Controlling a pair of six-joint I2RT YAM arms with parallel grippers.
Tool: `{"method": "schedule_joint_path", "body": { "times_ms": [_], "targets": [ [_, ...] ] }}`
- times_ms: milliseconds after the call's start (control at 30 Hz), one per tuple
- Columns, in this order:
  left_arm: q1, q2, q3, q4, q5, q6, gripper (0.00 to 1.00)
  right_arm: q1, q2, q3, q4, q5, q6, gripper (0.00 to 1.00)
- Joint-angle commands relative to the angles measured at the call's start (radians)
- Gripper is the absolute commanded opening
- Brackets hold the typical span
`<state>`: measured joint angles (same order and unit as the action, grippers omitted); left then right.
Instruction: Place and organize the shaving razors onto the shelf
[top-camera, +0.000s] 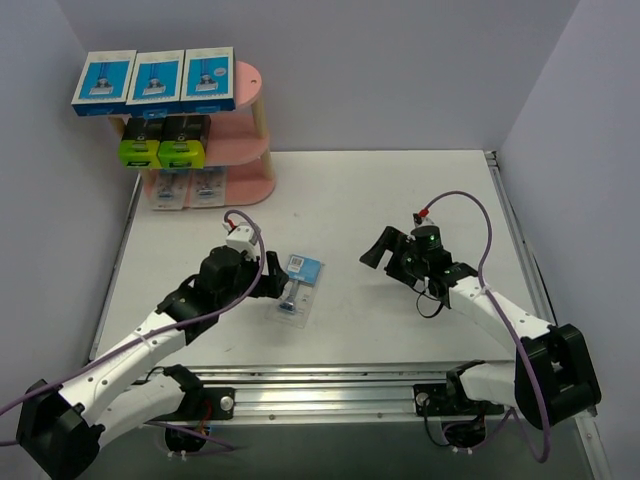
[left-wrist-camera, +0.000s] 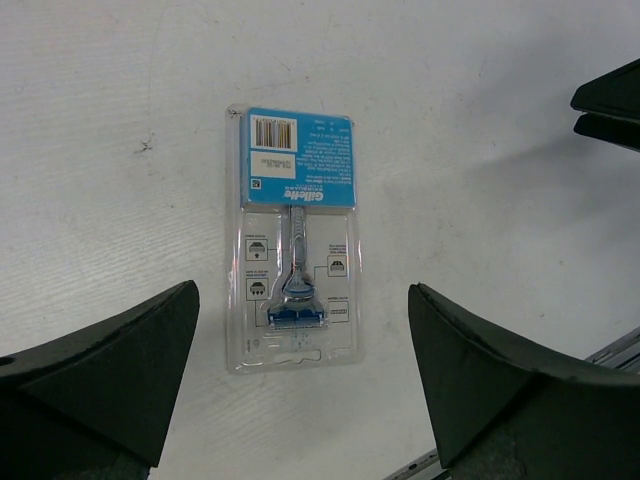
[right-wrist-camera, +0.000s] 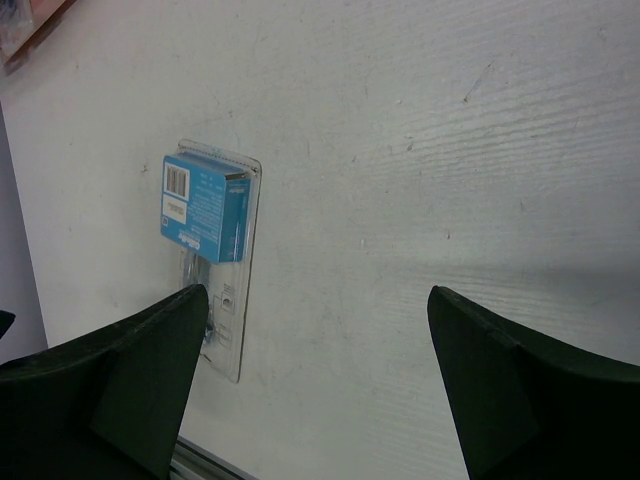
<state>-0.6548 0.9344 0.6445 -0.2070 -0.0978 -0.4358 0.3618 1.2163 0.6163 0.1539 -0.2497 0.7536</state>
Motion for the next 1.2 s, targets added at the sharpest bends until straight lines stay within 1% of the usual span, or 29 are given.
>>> {"method": "schedule_joint_path", "body": {
  "times_ms": [0,33,67,100,133,167,300,333,400,433,467,500,533,567,600,667,700,733,833,933,967,1000,1100,1133,1167],
  "targets": [
    [-0.005,0.026,0.018,0.009,-0.001,-0.007,0.94,0.006,0.006,0.022,0.016,0.017,-0.014,0.86],
    [-0.005,0.029,0.012,0.017,0.013,-0.003,0.94,0.006,0.005,0.023,0.016,0.017,-0.014,0.86],
    [-0.005,0.029,0.003,0.055,0.035,0.006,0.97,0.006,0.003,0.023,0.015,0.018,-0.016,0.86],
    [-0.003,0.026,-0.006,0.073,0.073,0.008,0.53,0.006,0.003,0.023,0.012,0.018,-0.016,0.86],
    [-0.002,0.026,-0.012,0.084,0.076,0.006,0.19,0.005,0.003,0.022,0.010,0.021,-0.017,0.86],
    [-0.003,0.035,-0.009,0.075,0.066,-0.009,0.03,0.005,0.002,0.020,0.009,0.021,-0.017,0.86],
    [-0.003,0.066,0.004,0.060,0.058,-0.008,0.02,0.005,0.000,0.011,0.010,0.020,-0.014,0.86],
    [-0.005,0.067,0.007,0.055,0.058,-0.007,0.04,0.005,0.000,0.011,0.012,0.020,-0.016,0.86],
    [-0.005,0.067,0.012,0.047,0.055,-0.001,0.18,0.005,0.003,0.011,0.015,0.017,-0.016,0.86],
    [-0.006,0.066,0.012,0.046,0.053,0.000,0.33,0.006,0.005,0.011,0.015,0.015,-0.016,0.86],
    [-0.005,0.063,0.011,0.046,0.053,0.000,0.40,0.006,0.006,0.010,0.019,0.013,-0.016,0.86],
    [-0.005,0.063,0.007,0.047,0.052,0.000,0.43,0.005,0.008,0.011,0.019,0.012,-0.016,0.86],
    [-0.006,0.063,0.006,0.049,0.052,0.000,0.49,0.006,0.011,0.010,0.021,0.010,-0.016,0.86],
    [-0.005,0.063,0.006,0.049,0.052,-0.001,0.53,0.005,0.012,0.011,0.024,0.009,-0.017,0.86],
    [-0.005,0.063,0.006,0.049,0.055,0.000,0.55,0.005,0.015,0.011,0.026,0.006,-0.019,0.86],
    [-0.008,0.066,0.000,0.054,0.056,-0.007,0.56,0.006,0.022,0.011,0.029,0.006,-0.023,0.86],
    [-0.009,0.067,-0.002,0.055,0.061,-0.007,0.42,0.005,0.025,0.013,0.029,0.004,-0.023,0.86],
    [-0.011,0.069,-0.006,0.060,0.072,-0.006,0.03,0.006,0.029,0.013,0.029,0.001,-0.025,0.86],
    [-0.028,0.083,-0.016,0.083,0.075,-0.017,0.02,0.006,0.038,0.013,0.038,-0.008,-0.026,0.86],
    [-0.045,0.141,0.004,0.066,0.058,-0.015,0.02,0.005,0.042,0.005,0.042,-0.010,-0.030,0.86],
    [-0.060,0.176,0.017,0.061,0.052,-0.009,0.04,0.005,0.042,0.002,0.047,-0.011,-0.031,0.86],
    [-0.069,0.191,0.023,0.060,0.049,-0.008,0.14,0.006,0.043,-0.006,0.050,-0.013,-0.031,0.86],
    [-0.104,0.257,0.049,0.061,0.007,0.011,0.24,0.006,0.046,-0.018,0.068,-0.028,-0.031,0.86],
    [-0.111,0.273,0.055,0.060,-0.005,0.017,0.31,0.008,0.048,-0.024,0.072,-0.031,-0.033,0.86],
    [-0.115,0.305,0.061,0.055,-0.022,0.028,0.33,0.008,0.052,-0.024,0.073,-0.036,-0.034,0.86]
  ]
}}
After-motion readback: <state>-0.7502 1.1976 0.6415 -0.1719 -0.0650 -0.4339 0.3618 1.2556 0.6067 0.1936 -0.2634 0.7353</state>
